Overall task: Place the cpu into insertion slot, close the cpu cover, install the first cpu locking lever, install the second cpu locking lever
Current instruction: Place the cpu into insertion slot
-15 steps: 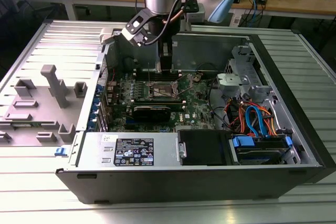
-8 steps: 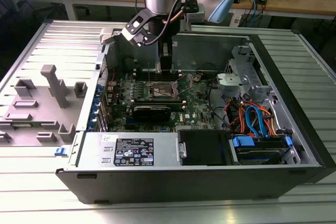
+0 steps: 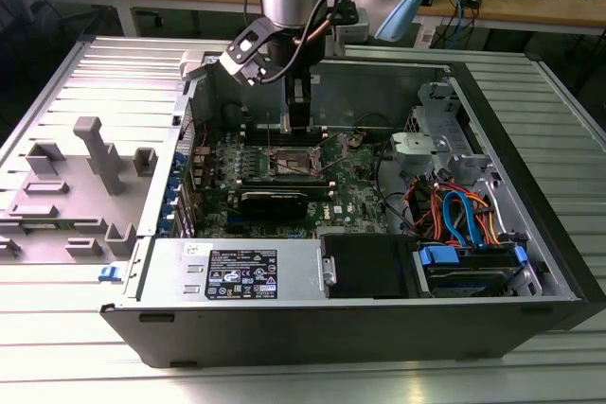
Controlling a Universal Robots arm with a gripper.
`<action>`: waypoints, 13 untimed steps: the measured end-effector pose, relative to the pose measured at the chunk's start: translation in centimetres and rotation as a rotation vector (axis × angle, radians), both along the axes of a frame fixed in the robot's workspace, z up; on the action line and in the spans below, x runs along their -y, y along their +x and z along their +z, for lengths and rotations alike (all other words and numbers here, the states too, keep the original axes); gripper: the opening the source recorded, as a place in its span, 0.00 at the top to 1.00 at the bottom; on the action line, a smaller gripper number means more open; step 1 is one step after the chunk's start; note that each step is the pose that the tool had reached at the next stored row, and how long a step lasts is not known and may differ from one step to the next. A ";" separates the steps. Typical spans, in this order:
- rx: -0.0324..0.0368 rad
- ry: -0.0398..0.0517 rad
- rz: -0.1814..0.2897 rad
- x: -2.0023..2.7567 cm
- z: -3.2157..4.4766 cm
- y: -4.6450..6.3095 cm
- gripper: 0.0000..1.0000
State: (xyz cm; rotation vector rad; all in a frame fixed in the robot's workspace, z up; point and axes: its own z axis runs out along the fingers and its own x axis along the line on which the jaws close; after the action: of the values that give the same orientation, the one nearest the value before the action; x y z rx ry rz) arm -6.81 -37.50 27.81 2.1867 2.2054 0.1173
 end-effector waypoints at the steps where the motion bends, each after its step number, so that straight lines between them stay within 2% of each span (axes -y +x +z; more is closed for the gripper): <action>1: -0.0001 -0.0002 -0.002 0.00 -0.98 0.0 0.45; 3: 0.0000 -0.0001 -0.002 0.00 -2.55 0.0 0.45; 13: 0.0000 -0.0001 -0.002 0.00 -3.48 0.0 0.45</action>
State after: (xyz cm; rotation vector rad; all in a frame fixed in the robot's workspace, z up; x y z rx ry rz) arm -6.81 -37.51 24.33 2.1886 2.2033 0.1171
